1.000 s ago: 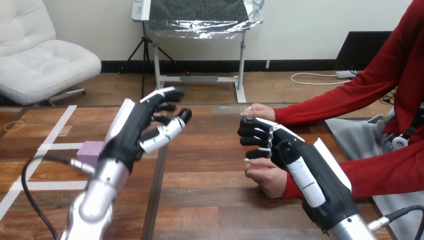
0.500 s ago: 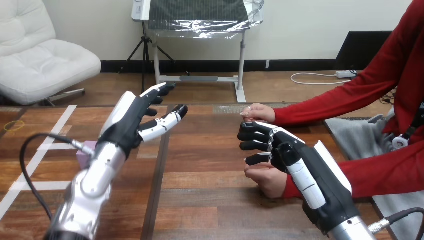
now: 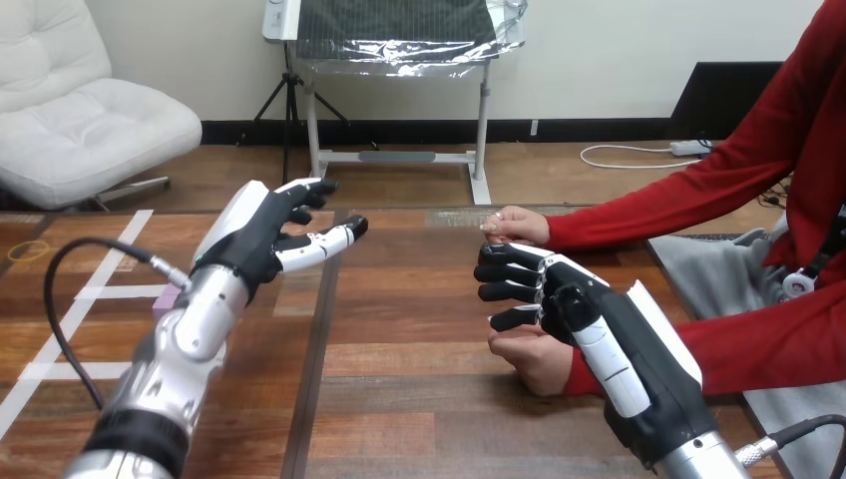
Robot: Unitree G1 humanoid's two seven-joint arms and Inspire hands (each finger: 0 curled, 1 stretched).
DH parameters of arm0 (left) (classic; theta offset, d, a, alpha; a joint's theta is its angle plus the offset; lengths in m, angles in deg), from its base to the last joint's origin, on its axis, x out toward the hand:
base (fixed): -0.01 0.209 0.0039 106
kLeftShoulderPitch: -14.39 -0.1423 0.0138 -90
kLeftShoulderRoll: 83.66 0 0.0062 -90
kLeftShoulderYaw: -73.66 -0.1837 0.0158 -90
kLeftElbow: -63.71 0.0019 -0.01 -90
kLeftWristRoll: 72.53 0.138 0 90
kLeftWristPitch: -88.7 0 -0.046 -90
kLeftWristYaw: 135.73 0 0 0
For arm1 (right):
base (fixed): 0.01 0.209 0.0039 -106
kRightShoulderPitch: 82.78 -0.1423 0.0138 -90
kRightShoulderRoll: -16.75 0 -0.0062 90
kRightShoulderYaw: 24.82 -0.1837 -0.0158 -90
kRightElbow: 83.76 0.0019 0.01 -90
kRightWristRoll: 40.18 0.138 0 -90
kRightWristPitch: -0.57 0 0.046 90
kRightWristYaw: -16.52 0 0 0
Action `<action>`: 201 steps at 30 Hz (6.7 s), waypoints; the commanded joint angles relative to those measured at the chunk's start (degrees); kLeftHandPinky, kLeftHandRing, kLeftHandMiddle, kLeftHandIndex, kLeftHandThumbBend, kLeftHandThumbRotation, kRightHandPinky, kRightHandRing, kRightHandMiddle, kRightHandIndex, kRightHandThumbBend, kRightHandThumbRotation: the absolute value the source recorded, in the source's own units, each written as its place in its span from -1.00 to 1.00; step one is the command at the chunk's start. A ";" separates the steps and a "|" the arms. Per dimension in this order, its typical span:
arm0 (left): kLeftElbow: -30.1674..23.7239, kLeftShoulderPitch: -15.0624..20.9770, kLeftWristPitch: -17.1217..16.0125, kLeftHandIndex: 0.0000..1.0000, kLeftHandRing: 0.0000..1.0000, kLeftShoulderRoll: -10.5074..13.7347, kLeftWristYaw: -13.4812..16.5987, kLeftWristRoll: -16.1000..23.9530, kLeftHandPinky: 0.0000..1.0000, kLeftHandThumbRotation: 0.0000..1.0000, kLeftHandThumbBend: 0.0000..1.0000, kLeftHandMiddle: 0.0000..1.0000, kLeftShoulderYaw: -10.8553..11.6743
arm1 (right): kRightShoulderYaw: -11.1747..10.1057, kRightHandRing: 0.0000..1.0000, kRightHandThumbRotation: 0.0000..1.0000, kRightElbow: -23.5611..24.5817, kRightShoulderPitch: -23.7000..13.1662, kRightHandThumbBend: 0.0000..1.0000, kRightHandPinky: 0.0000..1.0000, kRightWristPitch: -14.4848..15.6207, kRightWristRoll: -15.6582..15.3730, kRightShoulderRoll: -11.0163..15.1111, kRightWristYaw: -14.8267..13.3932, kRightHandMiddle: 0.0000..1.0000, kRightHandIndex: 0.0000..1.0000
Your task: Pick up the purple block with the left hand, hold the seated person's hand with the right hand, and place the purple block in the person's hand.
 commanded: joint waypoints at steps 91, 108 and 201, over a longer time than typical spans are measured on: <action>22.25 19.63 21.65 0.57 0.60 4.53 7.84 15.30 0.57 0.05 0.34 0.61 -21.60 | -1.31 0.51 1.00 4.31 -3.11 0.50 0.27 -1.02 0.87 0.33 -1.29 0.54 0.56; 22.52 18.65 24.29 0.71 0.74 3.56 6.57 15.20 0.70 0.24 0.34 0.75 -23.90 | -1.31 0.49 1.00 5.27 -2.97 0.58 0.26 -0.28 0.64 0.21 -1.60 0.53 0.55; 21.49 13.03 23.37 0.52 0.58 3.20 7.10 8.91 0.53 0.12 0.31 0.58 -21.01 | -1.66 0.48 1.00 5.18 -3.26 0.59 0.26 -0.23 0.89 0.02 -0.31 0.50 0.53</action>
